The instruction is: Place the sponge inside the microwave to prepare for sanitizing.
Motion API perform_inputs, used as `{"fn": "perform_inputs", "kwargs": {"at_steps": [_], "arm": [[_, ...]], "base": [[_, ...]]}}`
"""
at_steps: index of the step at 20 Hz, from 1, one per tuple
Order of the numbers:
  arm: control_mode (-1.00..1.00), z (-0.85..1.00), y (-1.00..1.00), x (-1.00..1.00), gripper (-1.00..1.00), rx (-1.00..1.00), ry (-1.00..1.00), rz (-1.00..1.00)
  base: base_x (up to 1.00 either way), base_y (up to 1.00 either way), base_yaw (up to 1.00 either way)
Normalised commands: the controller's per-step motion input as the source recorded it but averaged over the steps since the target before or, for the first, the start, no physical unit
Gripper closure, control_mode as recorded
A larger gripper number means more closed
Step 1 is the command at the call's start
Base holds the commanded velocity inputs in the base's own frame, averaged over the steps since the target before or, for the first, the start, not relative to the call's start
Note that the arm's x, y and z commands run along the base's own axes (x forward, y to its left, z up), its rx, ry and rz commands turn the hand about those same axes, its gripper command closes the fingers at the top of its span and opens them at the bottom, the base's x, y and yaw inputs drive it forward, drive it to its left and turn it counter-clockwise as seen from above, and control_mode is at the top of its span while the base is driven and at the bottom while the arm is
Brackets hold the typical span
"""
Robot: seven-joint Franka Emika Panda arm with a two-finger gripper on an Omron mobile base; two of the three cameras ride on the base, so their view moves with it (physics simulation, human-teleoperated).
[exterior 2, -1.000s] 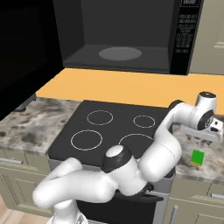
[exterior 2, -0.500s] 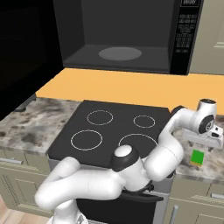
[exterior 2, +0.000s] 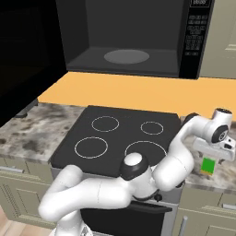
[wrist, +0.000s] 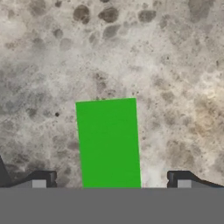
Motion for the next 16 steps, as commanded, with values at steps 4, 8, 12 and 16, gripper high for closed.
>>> {"fn": "perform_inputs", "kwargs": {"at_steps": [4, 8, 12, 16], "arm": [[-1.00, -0.19, -0.05, 0.00, -1.00, 0.03, 0.01, 0.00], [-1.00, -0.18, 0.00, 0.00, -1.00, 0.06, 0.02, 0.00], [-1.00, -0.28, 0.00, 0.00, -1.00, 0.09, 0.04, 0.00], [-1.00, -0.29, 0.00, 0.00, -1.00, 0.05, 0.02, 0.00]], "base": [[0.00, 0.00, 0.00], [0.00, 0.00, 0.00], [0.00, 0.00, 0.00], [0.00, 0.00, 0.00]]}}
